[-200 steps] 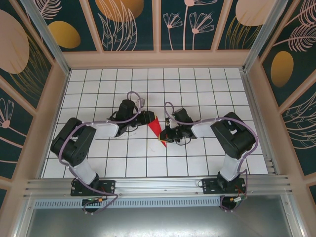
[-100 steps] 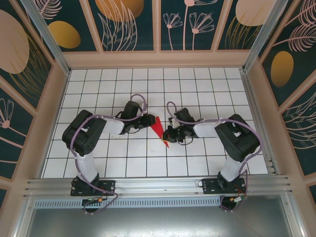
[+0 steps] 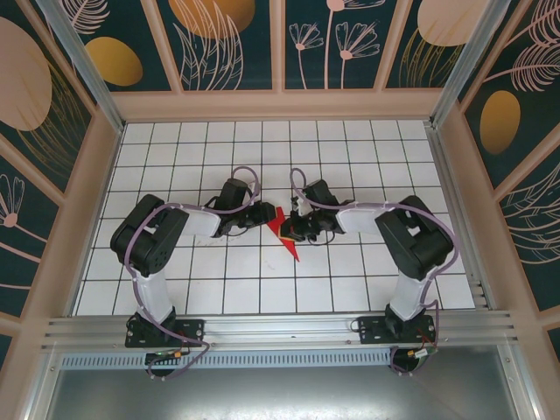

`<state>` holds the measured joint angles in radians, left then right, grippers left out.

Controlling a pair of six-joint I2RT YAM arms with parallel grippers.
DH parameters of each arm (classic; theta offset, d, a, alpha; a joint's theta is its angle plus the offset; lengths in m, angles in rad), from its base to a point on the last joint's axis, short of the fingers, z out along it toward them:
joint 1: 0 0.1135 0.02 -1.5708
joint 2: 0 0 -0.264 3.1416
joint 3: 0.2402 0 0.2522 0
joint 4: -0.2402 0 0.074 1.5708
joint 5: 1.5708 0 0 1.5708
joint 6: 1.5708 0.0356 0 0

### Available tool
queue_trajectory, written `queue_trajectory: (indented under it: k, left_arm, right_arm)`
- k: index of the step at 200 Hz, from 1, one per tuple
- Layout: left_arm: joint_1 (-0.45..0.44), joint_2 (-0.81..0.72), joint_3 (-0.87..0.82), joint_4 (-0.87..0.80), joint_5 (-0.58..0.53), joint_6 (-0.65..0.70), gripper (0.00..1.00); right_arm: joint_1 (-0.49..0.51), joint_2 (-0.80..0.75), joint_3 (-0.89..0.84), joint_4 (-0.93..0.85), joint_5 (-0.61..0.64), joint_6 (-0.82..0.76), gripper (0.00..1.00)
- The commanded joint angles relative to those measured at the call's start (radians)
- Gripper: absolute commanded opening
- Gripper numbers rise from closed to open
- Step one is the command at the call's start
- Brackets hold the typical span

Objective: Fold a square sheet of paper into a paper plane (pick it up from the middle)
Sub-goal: Fold the wing for the fifth time at the center of the table.

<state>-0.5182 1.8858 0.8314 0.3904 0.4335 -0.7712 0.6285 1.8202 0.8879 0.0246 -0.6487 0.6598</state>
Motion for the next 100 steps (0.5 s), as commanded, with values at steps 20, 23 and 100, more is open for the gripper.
queue_trajectory:
  k: [20, 23, 100]
  left_arm:
    - [0.004, 0.071, 0.017, -0.132, -0.119, -0.001, 0.24]
    - [0.004, 0.072, 0.015, -0.131, -0.121, -0.003, 0.23]
    - [0.004, 0.097, -0.003, -0.132, -0.15, -0.013, 0.2]
  right_arm:
    - [0.0, 0.03, -0.052, -0.013, 0.0, -0.019, 0.08]
    - [-0.001, 0.025, -0.059, -0.011, -0.001, -0.017, 0.08]
    - [-0.009, -0.133, -0.239, -0.013, -0.017, -0.011, 0.13]
